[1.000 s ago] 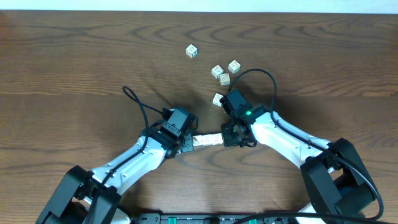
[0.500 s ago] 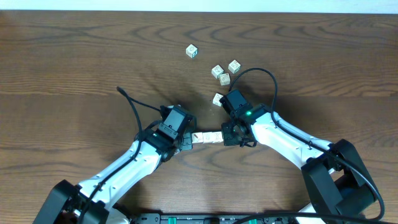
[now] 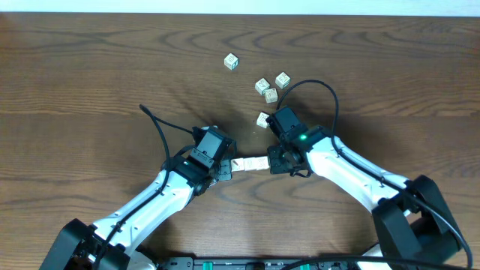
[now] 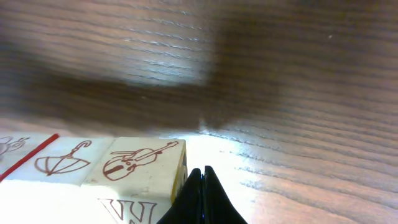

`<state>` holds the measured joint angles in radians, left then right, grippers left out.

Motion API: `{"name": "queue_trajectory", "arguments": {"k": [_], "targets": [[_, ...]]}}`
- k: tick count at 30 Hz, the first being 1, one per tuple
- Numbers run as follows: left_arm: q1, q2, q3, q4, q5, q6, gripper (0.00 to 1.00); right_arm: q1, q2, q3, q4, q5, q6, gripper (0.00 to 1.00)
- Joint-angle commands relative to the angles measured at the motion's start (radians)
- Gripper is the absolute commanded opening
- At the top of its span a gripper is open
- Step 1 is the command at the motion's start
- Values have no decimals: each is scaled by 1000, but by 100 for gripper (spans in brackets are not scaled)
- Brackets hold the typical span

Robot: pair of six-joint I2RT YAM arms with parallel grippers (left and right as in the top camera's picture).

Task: Lift 5 blocks

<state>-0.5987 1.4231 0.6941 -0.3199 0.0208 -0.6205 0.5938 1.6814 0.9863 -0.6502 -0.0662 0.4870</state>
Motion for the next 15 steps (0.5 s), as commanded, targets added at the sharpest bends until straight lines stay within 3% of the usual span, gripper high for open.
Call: {"name": "queue_trajectory", "arguments": {"k": [1,15], "targets": [[-77,-32,45,76,275,5,7,89,-42,39,56,-327,-9,1],[-77,-33,45,76,275,-3,7,89,-48,39,51,-328,-9,1]]}}
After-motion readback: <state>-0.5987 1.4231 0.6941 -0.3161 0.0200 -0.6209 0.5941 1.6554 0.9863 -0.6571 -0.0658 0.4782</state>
